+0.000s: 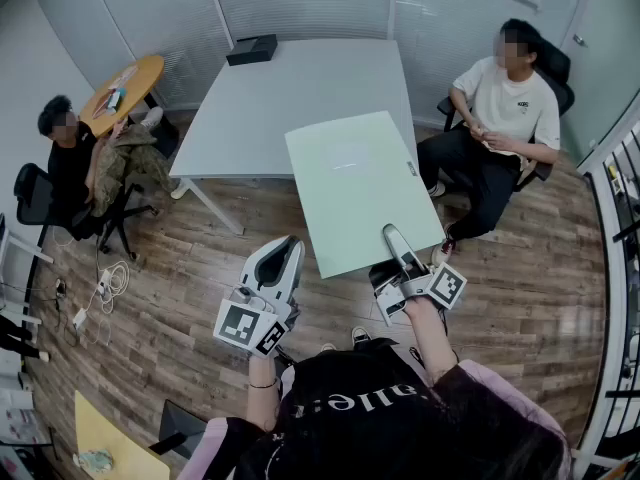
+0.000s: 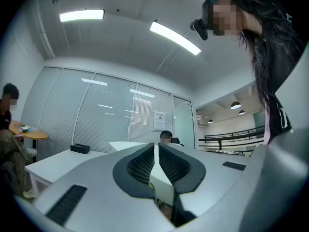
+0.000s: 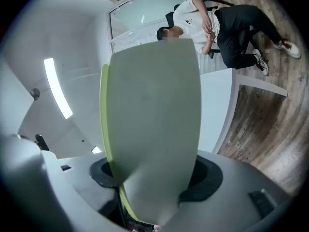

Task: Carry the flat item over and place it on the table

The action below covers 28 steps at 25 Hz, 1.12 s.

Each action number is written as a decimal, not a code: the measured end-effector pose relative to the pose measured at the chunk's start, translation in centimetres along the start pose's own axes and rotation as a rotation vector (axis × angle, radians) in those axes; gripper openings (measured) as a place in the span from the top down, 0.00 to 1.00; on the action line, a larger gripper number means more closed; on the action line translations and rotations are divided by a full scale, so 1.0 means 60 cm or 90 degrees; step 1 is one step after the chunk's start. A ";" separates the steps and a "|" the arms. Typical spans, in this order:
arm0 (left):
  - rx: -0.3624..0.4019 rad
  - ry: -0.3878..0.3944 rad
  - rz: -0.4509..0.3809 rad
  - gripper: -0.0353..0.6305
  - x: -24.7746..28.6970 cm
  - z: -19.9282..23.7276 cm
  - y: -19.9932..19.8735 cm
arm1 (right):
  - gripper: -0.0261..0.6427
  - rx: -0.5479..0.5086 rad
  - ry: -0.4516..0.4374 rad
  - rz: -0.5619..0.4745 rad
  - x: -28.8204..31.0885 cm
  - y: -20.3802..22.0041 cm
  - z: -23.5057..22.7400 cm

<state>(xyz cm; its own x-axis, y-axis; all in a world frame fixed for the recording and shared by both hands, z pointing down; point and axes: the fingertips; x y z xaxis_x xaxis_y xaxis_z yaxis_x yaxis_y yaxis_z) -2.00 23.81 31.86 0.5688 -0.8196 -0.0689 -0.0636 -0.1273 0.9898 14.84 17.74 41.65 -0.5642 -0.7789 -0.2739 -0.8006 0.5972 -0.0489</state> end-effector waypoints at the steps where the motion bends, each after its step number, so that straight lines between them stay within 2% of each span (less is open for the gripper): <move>1: -0.001 0.000 0.000 0.88 0.001 0.000 0.000 | 0.49 0.002 -0.001 -0.001 0.000 -0.001 0.000; 9: -0.001 0.007 0.006 0.88 0.038 -0.006 0.012 | 0.49 0.010 -0.002 -0.002 0.010 -0.029 -0.006; 16: 0.001 0.001 0.018 0.88 0.114 0.002 0.019 | 0.49 0.034 0.009 -0.005 0.041 -0.100 -0.027; 21: 0.007 -0.007 0.015 0.88 0.136 0.005 0.019 | 0.49 0.034 0.008 0.007 0.053 -0.121 -0.036; 28: 0.006 -0.018 0.040 0.88 0.154 -0.003 0.039 | 0.49 0.042 0.010 0.016 0.063 -0.144 -0.051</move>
<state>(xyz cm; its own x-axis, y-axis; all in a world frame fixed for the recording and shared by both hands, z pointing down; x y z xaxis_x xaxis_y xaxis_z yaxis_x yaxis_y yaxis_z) 3.23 16.02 33.54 0.5395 -0.8420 -0.0102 -0.1069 -0.0805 0.9910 18.99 9.05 43.98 -0.5876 -0.7659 -0.2609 -0.7712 0.6277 -0.1057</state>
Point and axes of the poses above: the fingertips, and each gripper's own axes: x forward along the fingers, z to its left, y out of its underside, and after that the axes turned 11 degrees about x, right-handed
